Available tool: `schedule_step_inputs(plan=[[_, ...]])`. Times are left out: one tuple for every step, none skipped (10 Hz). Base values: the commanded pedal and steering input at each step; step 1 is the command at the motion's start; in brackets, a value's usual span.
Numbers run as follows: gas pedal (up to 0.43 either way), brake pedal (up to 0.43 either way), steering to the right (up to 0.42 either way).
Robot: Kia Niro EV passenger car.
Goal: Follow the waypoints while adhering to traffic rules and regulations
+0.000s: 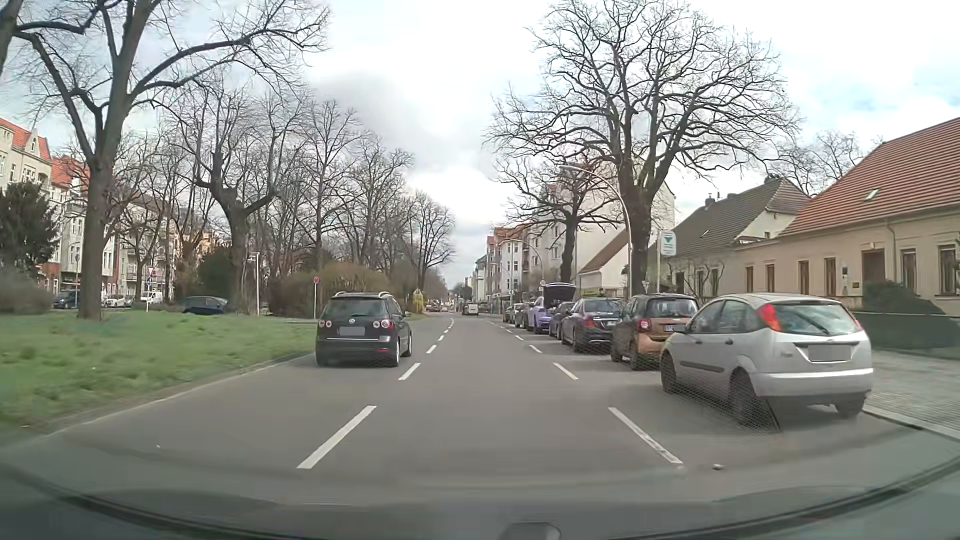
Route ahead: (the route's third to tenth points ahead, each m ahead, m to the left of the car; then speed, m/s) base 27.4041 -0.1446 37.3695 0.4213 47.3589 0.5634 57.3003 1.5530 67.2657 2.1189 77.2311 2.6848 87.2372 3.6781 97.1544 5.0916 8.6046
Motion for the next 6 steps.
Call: schedule_step_inputs(plan=[[0.02,0.0,-0.005],[0.02,0.0,-0.005],[0.02,0.0,-0.005],[0.02,0.0,-0.004],[0.02,0.0,0.001],[0.02,0.0,0.003]])
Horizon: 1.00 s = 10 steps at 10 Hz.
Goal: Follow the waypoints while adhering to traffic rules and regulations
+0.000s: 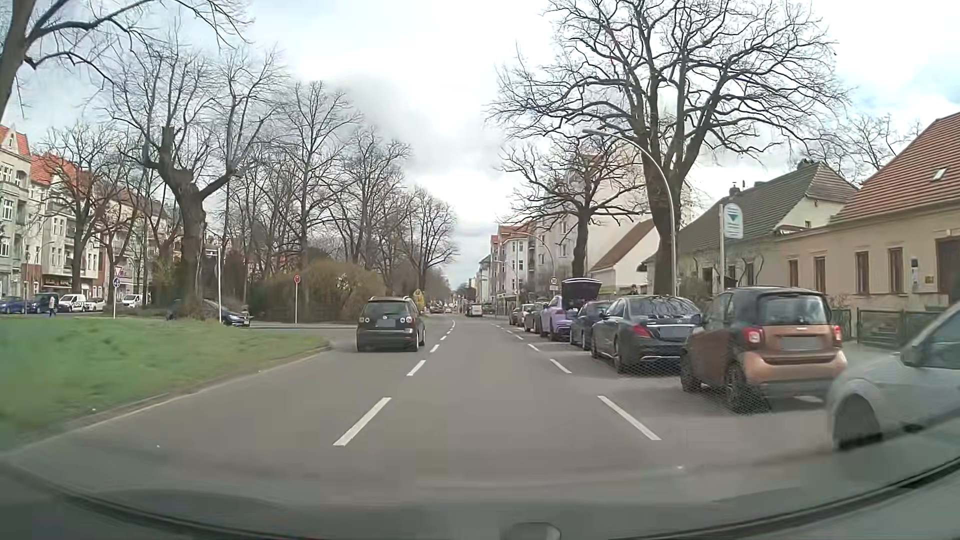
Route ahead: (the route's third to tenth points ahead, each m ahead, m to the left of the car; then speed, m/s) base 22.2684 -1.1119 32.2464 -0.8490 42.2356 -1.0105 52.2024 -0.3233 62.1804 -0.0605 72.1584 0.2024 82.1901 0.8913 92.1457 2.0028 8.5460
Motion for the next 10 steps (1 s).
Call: schedule_step_inputs(plan=[[0.0,0.0,0.003],[0.0,0.0,0.004],[0.0,0.0,0.004],[0.0,0.0,0.004],[0.0,0.0,0.004],[0.0,0.0,0.004],[0.0,0.0,0.004],[0.079,0.0,0.004],[0.13,0.0,0.003],[0.13,0.0,0.003]])
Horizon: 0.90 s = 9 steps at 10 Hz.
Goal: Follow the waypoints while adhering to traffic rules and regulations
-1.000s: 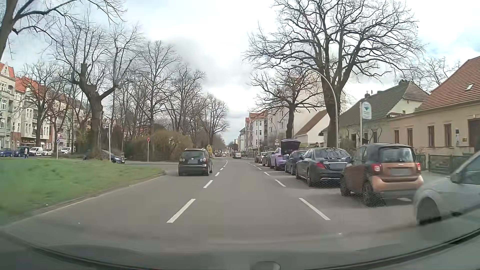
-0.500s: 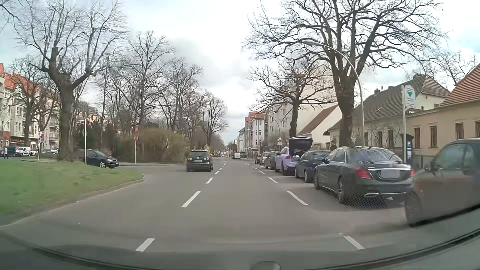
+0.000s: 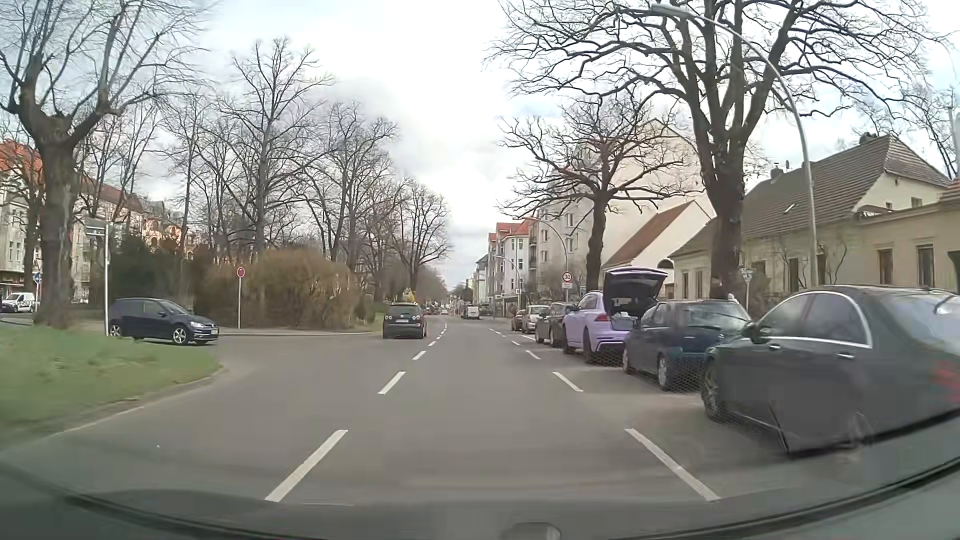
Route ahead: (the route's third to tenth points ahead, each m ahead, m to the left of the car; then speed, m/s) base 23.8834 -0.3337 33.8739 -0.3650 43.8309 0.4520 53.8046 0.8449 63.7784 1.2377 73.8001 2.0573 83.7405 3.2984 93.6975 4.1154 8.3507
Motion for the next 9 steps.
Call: schedule_step_inputs(plan=[[0.138,0.0,0.003],[0.138,0.0,0.003],[0.138,0.0,0.002],[0.138,0.0,0.0],[0.138,0.0,-0.001],[0.138,0.0,-0.002],[0.138,0.0,-0.002],[0.138,0.0,-0.004],[0.138,0.0,-0.006]])
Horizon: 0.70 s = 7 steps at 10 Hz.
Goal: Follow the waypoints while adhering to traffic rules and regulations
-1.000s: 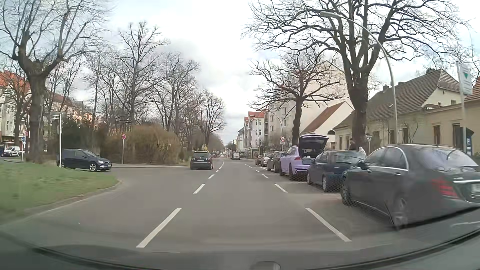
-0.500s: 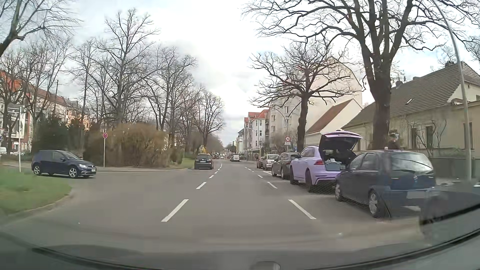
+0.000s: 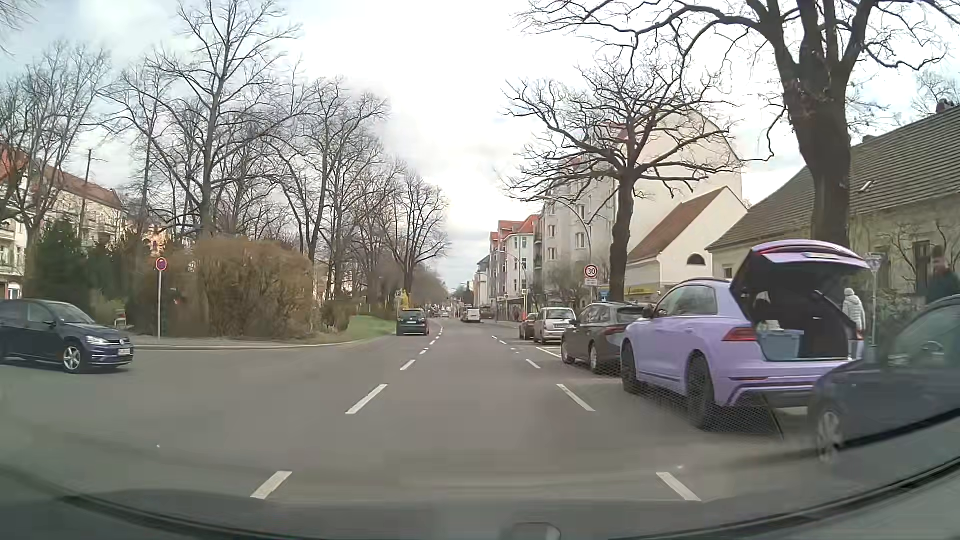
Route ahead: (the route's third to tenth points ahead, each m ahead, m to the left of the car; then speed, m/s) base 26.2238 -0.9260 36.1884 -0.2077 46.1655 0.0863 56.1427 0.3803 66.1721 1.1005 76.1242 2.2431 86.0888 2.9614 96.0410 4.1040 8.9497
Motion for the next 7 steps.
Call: schedule_step_inputs(plan=[[0.138,0.0,-0.006],[0.138,0.0,-0.006],[0.138,0.0,-0.006],[0.079,0.0,-0.005],[0.008,0.0,-0.006],[0.0,0.0,-0.006],[0.0,0.0,-0.005]])
